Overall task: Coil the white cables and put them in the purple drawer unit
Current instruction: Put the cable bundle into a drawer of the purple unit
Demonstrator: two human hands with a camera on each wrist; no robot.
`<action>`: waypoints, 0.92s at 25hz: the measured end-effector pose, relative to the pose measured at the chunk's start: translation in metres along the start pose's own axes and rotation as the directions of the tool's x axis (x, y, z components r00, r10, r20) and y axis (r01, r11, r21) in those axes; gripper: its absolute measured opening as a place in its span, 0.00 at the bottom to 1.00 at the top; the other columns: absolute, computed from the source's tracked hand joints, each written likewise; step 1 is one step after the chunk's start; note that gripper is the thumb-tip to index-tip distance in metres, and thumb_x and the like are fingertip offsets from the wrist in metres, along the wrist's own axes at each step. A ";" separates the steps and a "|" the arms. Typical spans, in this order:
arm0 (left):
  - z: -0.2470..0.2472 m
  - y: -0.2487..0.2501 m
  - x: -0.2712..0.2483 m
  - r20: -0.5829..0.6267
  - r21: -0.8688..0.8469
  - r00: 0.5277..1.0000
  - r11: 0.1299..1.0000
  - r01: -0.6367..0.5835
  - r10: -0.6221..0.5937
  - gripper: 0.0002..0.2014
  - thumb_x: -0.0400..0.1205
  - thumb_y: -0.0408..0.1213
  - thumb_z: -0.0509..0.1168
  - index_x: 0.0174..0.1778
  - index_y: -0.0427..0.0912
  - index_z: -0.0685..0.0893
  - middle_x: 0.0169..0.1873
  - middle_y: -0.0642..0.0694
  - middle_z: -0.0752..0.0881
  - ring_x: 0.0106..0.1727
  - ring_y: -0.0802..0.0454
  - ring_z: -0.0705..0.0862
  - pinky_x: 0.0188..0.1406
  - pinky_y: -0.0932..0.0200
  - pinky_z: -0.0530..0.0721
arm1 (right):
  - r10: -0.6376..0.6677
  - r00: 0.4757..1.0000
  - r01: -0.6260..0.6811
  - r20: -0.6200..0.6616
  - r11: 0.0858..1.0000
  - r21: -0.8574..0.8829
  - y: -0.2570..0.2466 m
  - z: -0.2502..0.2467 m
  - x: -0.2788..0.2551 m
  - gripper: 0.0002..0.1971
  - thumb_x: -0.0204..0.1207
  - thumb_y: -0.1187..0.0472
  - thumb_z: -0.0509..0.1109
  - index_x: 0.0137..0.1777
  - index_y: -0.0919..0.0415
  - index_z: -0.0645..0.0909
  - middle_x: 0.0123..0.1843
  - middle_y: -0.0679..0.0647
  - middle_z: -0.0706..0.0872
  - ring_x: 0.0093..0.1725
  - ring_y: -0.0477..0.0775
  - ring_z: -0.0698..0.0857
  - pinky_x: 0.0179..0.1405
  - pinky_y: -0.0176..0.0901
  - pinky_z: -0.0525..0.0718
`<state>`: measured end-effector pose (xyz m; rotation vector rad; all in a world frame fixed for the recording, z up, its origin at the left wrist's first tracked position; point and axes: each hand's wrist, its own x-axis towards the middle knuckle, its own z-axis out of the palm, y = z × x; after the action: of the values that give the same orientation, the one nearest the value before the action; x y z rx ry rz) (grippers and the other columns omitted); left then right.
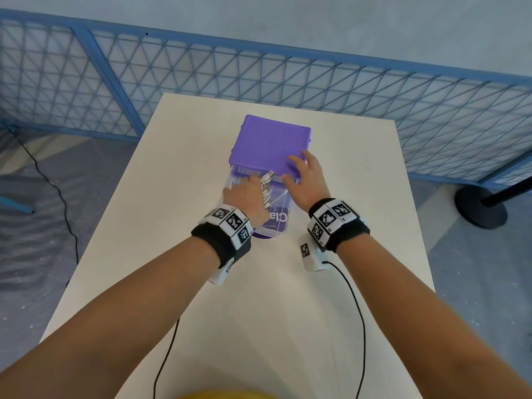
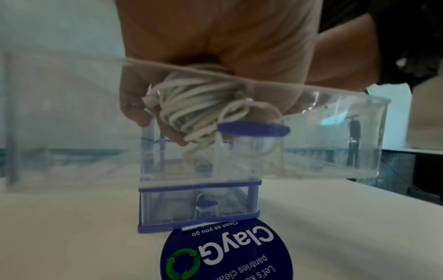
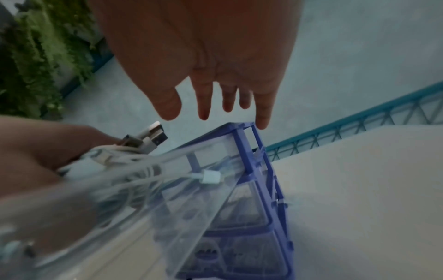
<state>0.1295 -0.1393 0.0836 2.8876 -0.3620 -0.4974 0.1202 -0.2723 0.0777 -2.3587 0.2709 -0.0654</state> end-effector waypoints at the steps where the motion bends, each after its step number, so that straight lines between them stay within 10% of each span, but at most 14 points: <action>1: 0.004 0.003 0.004 0.002 0.075 1.000 0.997 0.010 -0.011 0.30 0.70 0.37 0.69 0.67 0.37 0.65 0.63 0.39 0.78 0.63 0.37 0.80 0.61 0.45 0.74 | -0.028 0.998 0.031 0.057 0.998 -0.056 0.000 0.000 0.004 0.25 0.77 0.56 0.63 0.73 0.59 0.64 0.81 0.61 0.56 0.81 0.61 0.52 0.81 0.52 0.54; 9: 0.007 0.014 0.020 0.006 0.410 0.997 0.909 -0.078 0.083 0.28 0.72 0.41 0.67 0.67 0.37 0.68 0.61 0.43 0.78 0.60 0.44 0.80 0.54 0.48 0.73 | -0.033 0.991 0.045 0.131 0.995 -0.084 0.000 0.014 0.008 0.24 0.76 0.52 0.64 0.71 0.56 0.68 0.82 0.59 0.56 0.82 0.61 0.46 0.81 0.54 0.51; 19: 0.016 0.001 0.016 -0.092 0.047 0.988 0.992 -0.119 0.123 0.40 0.69 0.55 0.71 0.70 0.36 0.63 0.66 0.38 0.74 0.62 0.40 0.79 0.59 0.46 0.77 | -0.020 1.000 0.021 0.022 1.000 -0.020 0.000 0.023 0.010 0.21 0.72 0.57 0.69 0.66 0.59 0.74 0.78 0.61 0.62 0.80 0.62 0.53 0.80 0.52 0.55; 23: 0.016 0.006 0.015 -0.090 0.083 0.991 0.993 -0.087 0.094 0.43 0.70 0.58 0.69 0.72 0.35 0.62 0.68 0.38 0.73 0.64 0.40 0.78 0.62 0.46 0.75 | -0.052 0.972 0.073 0.231 0.994 -0.083 0.000 0.007 0.004 0.26 0.71 0.56 0.71 0.69 0.46 0.71 0.83 0.60 0.51 0.81 0.64 0.40 0.81 0.57 0.47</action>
<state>0.1361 -0.1514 0.0662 2.9411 -0.5058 -0.3385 0.1250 -0.2689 0.0723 -2.4381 0.0884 0.1915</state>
